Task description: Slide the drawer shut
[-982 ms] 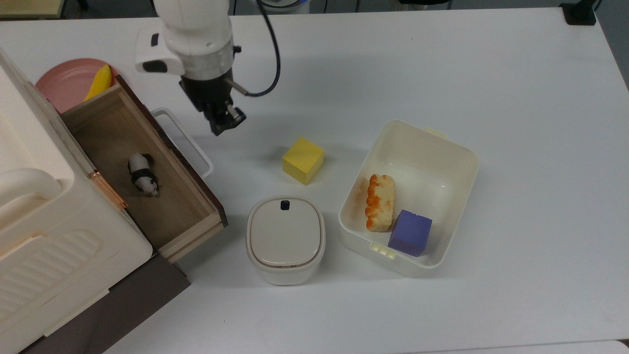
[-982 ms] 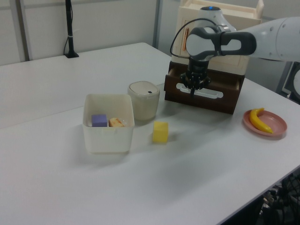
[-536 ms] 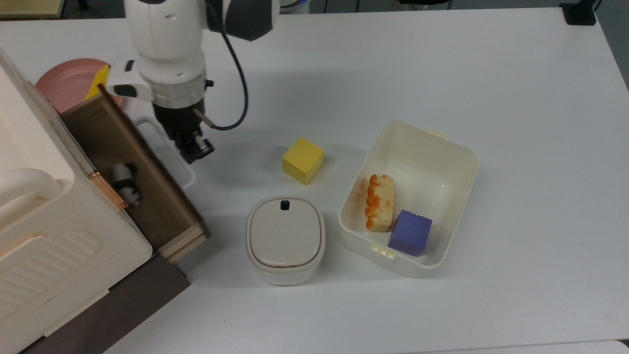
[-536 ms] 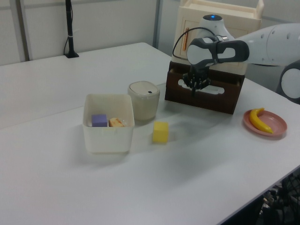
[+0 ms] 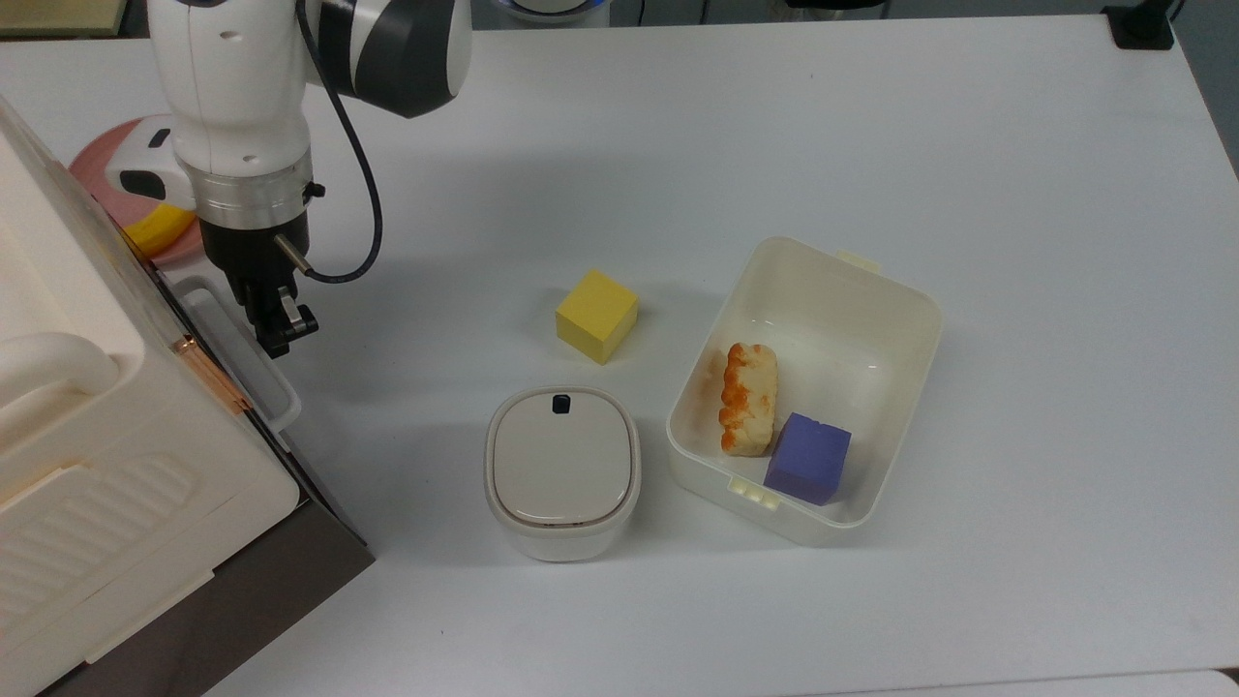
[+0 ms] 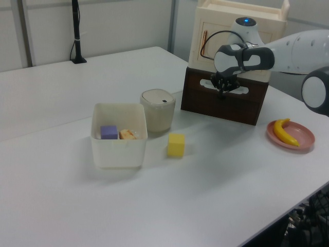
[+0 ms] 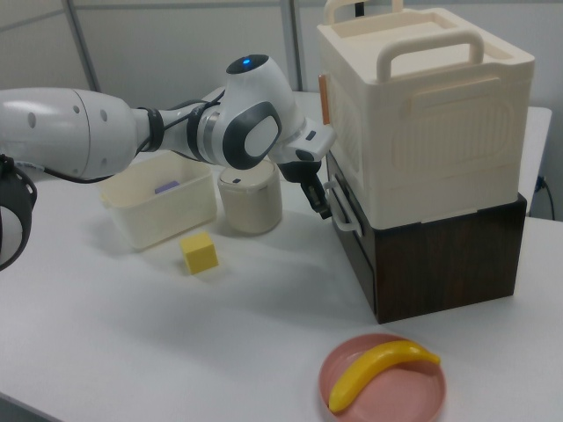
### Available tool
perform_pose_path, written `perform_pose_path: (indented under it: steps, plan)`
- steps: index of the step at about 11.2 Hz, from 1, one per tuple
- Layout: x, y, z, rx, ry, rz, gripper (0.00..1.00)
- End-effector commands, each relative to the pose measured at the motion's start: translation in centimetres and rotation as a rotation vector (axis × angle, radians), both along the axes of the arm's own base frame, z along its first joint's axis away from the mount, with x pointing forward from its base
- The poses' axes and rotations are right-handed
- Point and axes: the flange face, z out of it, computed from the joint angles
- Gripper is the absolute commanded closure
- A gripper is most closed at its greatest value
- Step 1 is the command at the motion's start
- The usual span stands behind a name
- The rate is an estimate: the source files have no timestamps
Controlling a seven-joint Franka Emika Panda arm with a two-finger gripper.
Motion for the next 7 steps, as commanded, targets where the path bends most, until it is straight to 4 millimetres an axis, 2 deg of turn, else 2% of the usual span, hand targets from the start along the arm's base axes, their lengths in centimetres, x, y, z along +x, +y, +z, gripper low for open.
perform_pose_path:
  steps: [1, 2, 5, 7]
  plan:
    - [0.4, -0.5, 2.7, -0.042, -0.045, 0.008, 0.95]
    - [-0.4, 1.1, 4.0, -0.052, -0.033, 0.083, 0.93]
    - [-4.5, 8.7, 7.6, -0.039, 0.137, 0.42, 0.88]
    - [-7.0, 13.6, 9.8, -0.026, 0.227, 0.628, 0.78]
